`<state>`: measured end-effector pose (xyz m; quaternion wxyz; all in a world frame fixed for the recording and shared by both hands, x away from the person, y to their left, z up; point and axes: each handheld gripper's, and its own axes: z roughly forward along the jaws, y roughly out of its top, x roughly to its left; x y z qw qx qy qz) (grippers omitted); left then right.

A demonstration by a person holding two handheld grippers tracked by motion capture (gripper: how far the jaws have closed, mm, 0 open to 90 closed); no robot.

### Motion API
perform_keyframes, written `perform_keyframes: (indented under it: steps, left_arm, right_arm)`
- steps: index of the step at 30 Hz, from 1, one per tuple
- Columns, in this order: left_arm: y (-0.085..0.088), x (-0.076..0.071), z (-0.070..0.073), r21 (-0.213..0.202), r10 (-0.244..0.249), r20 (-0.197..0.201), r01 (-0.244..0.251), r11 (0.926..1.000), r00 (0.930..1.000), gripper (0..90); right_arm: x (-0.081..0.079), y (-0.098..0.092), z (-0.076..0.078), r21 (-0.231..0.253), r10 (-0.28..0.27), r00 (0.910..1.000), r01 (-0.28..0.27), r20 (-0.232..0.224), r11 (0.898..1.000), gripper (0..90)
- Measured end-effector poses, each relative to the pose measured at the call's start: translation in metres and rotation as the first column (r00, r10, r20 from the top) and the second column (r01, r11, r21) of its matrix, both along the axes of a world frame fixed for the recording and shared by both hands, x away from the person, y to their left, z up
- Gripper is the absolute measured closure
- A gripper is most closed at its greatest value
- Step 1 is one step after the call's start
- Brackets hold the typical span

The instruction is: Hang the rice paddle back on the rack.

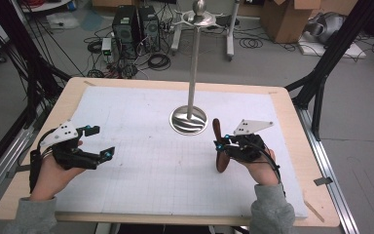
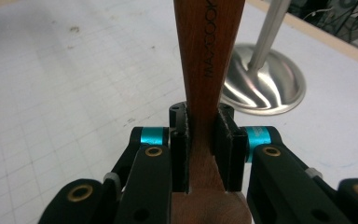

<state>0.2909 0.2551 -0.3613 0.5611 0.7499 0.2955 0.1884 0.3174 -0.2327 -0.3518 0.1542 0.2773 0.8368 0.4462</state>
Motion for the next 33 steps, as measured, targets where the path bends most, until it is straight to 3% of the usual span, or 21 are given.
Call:
perform_keyframes:
  steps: [8,15,22,30,33]
  left_arm:
    - [-0.001,0.0,0.0,-0.002,-0.004,-0.002,0.004,1.0,1.0,5.0]
    - [-0.001,0.0,-0.001,-0.003,-0.005,-0.007,0.005,1.0,1.0,4.9]
    - [-0.002,0.0,-0.001,-0.006,-0.008,-0.011,0.008,1.0,0.9999,4.9]
    - [-0.003,0.001,-0.003,-0.005,-0.013,-0.02,0.012,0.9999,0.9997,5.0]
    - [-0.003,0.0,-0.003,-0.006,-0.015,-0.021,0.015,0.9999,0.9997,4.9]
  right_arm:
    - [-0.002,-0.006,0.004,0.042,-0.023,0.9992,0.021,0.033,0.999,77.5]
    - [-0.003,-0.007,0.01,0.047,-0.05,0.9973,0.047,0.054,0.998,77.5]
    - [0.001,-0.015,0.016,0.109,-0.053,0.9966,0.046,0.063,0.993,77.5]
    - [0.005,-0.016,0.022,0.107,-0.026,0.9963,0.018,0.081,0.994,77.5]
    - [0.006,-0.016,0.024,0.111,-0.021,0.9976,0.014,0.066,0.994,77.5]
